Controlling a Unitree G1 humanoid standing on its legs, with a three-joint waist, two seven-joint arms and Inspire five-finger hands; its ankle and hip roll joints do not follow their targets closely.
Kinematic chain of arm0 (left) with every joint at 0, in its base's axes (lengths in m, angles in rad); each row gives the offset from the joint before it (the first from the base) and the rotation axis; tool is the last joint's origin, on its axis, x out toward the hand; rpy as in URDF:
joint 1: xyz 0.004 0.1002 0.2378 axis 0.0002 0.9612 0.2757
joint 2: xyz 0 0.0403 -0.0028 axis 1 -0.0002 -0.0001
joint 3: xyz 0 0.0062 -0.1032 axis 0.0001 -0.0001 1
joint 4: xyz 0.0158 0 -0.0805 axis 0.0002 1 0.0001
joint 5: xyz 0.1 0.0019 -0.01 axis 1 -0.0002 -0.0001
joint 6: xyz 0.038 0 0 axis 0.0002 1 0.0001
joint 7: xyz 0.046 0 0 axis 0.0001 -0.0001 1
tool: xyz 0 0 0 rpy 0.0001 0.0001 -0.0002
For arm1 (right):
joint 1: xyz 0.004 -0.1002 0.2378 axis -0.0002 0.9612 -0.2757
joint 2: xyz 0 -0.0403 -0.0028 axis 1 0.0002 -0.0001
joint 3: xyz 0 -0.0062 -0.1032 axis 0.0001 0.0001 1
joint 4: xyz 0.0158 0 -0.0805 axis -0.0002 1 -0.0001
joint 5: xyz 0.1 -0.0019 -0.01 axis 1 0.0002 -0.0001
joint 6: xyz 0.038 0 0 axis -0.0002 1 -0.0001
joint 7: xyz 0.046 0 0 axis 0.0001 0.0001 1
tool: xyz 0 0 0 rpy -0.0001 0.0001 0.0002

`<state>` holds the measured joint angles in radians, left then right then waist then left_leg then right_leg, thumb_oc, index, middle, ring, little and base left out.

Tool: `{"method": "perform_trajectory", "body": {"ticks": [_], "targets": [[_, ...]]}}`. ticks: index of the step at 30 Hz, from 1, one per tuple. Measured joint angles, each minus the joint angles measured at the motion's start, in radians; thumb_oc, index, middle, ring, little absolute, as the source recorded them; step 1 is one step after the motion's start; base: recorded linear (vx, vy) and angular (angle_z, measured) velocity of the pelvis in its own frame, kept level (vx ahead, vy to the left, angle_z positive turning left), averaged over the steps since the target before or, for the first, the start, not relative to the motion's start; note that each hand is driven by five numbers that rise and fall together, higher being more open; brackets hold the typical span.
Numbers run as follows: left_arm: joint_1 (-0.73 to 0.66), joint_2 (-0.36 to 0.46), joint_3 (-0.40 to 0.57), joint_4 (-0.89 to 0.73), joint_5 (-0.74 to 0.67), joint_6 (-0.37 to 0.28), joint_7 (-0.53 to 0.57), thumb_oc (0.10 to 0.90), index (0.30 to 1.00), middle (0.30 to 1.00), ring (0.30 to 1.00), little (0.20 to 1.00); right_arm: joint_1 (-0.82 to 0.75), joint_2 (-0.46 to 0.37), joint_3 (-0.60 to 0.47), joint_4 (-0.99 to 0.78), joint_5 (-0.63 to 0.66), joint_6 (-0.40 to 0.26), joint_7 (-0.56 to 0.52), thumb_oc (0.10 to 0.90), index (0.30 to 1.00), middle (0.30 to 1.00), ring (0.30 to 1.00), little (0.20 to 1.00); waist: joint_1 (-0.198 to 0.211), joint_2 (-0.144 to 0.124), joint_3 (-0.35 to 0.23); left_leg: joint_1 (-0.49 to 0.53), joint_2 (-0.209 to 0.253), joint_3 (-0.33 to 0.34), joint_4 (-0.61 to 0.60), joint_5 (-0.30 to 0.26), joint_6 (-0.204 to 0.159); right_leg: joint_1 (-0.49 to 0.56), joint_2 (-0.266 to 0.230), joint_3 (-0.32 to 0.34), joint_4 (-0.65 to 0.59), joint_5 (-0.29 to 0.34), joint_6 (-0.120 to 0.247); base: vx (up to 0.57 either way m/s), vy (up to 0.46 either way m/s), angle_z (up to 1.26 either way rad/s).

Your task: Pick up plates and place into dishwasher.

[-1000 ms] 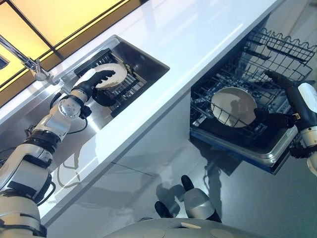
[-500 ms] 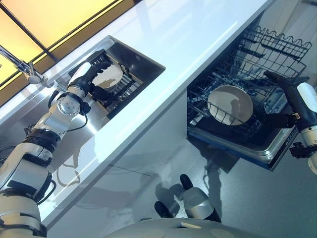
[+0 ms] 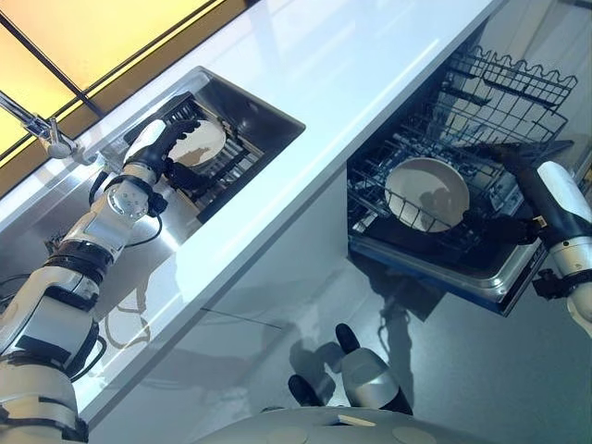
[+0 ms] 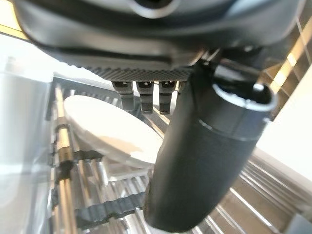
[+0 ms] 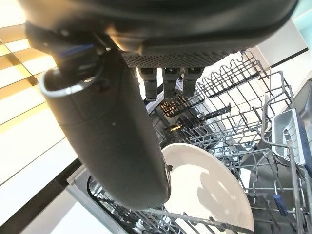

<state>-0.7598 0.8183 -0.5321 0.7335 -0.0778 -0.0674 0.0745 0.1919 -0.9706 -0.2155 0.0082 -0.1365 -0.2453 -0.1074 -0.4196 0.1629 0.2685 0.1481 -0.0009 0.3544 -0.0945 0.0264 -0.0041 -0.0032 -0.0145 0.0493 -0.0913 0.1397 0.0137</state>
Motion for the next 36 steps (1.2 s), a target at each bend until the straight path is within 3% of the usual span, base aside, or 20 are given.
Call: {"method": "perform_trajectory", "body": {"ticks": [4,21,29,31,36], "targets": [[0.0,-0.016,0.0,0.049,0.0,0.002,0.018,0.8,0.9,0.9,0.9,0.9,-0.035,-0.047,0.039,0.013,-0.001,0.0,0.004,0.8,0.9,0.9,0.9,0.9,-0.013,-0.006,0.017,-0.004,0.0,0.002,0.0,0.0,0.0,-0.005,0.001,0.001,0.0,0.0,0.0,0.0,0.0,0.0],[-0.093,-0.037,0.001,0.145,-0.001,-0.008,0.093,0.8,0.9,0.9,0.9,0.9,-0.082,-0.079,0.112,0.045,-0.002,0.0,-0.015,0.8,0.9,0.9,0.9,0.9,-0.022,-0.027,0.093,-0.021,0.0,0.021,0.0,-0.002,-0.003,-0.029,0.004,0.019,0.0,0.001,0.0,-0.01,-0.011,-0.02],[-0.104,-0.025,-0.001,0.146,0.001,-0.023,0.095,0.8,0.9,0.9,0.9,0.9,-0.09,-0.085,0.114,0.047,-0.002,0.0,-0.017,0.8,0.9,0.9,0.9,0.9,-0.019,-0.028,0.096,-0.038,-0.002,0.022,0.0,-0.003,-0.002,-0.044,0.001,0.019,0.0,0.002,0.002,0.0,-0.002,0.01],[-0.107,-0.022,-0.002,0.157,0.0,-0.023,0.09,0.1,0.3,0.3,0.3,0.2,-0.093,-0.086,0.114,0.048,-0.002,0.0,-0.017,0.8,0.9,0.9,0.9,0.9,-0.02,-0.028,0.096,-0.038,-0.003,0.023,0.0,-0.004,-0.002,-0.045,-0.001,0.019,0.0,0.002,0.002,0.0,0.0,0.0],[-0.167,-0.016,-0.002,0.201,-0.003,-0.007,0.099,0.1,0.3,0.3,0.3,0.2,-0.138,-0.116,0.143,0.064,-0.002,-0.002,-0.017,0.8,0.9,0.9,0.9,0.9,-0.025,-0.028,0.11,-0.04,-0.004,0.027,0.0,-0.004,-0.001,-0.049,-0.002,0.021,0.0,0.003,0.004,-0.01,0.019,-0.02]]}}
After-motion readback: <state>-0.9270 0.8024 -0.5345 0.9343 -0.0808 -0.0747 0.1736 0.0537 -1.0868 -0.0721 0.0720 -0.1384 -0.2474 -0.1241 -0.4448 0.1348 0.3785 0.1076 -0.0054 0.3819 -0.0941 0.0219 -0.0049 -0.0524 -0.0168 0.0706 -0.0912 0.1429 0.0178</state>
